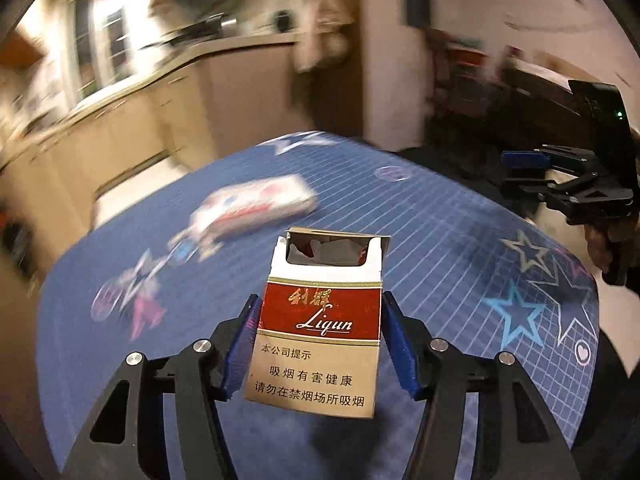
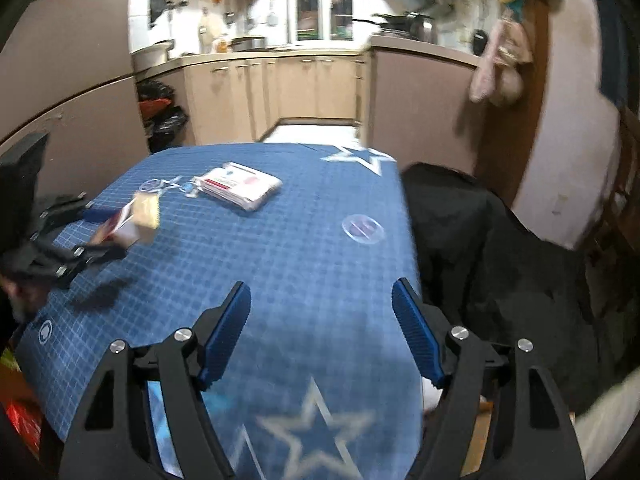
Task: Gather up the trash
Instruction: 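Grasp the red Liqun cigarette pack with the left gripper while right grasps the white medicine box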
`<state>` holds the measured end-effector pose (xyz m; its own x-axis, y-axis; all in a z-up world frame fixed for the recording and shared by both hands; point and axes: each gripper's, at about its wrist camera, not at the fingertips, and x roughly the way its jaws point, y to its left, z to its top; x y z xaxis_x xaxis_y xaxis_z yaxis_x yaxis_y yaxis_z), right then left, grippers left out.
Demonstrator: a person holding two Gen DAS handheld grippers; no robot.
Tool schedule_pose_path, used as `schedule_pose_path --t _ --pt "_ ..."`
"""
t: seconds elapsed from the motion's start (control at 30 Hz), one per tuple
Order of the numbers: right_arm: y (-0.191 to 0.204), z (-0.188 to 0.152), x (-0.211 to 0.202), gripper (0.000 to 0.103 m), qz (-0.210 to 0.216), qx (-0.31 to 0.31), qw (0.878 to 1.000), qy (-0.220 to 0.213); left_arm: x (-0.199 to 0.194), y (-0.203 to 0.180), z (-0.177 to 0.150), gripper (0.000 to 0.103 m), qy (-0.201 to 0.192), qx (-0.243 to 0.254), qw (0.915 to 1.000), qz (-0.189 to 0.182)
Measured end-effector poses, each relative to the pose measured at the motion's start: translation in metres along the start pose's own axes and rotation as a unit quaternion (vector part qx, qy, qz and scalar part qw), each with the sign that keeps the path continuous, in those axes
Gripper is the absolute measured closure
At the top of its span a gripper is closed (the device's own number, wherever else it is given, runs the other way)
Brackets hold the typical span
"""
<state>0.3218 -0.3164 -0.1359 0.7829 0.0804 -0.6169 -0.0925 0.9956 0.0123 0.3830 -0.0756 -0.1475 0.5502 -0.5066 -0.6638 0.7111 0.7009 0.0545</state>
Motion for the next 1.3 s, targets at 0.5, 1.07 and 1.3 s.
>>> schedule_pose_path --t 0.5,1.07,1.3 --pt "0.072 0.109 0.165 0.005 0.161 -0.251 0.95 0.092 -0.073 0.037 -0.03 0.045 -0.006 -0.181 0.9763 0.119" --pt "0.07 0.108 0.203 0.032 0.202 -0.212 0.948 0.128 -0.061 0.046 -0.036 0.046 0.003 -0.196 0.967 0.162" --pt "0.077 0.06 0.133 0.036 0.156 -0.13 0.972 0.12 -0.07 0.032 -0.03 0.046 -0.005 -0.202 0.9604 0.192"
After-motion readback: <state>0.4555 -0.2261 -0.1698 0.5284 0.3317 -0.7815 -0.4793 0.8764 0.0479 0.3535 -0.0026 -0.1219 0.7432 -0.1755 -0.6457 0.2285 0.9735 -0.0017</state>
